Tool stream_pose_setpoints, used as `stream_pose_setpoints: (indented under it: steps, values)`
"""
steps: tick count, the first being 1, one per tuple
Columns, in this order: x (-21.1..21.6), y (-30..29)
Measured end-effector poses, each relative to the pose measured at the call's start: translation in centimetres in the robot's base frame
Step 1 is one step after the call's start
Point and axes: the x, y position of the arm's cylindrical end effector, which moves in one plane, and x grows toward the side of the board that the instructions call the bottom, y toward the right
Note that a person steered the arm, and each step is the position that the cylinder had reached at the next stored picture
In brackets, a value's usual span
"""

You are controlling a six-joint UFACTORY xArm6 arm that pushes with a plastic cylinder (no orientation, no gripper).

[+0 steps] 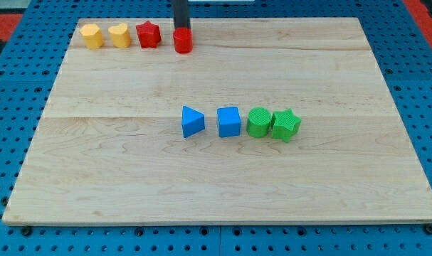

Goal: Slide the red star slightly down

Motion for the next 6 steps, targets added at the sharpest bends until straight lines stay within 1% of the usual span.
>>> stream_pose_setpoints:
  steps: [1,2,3,4,5,6]
  values:
    - [2.7,0.3]
    - [0.1,0.3]
    - [-2.8,-2.5]
    - [-2.0,-8.5]
    - [-0.4,-10.4]
    - [2.6,-9.5]
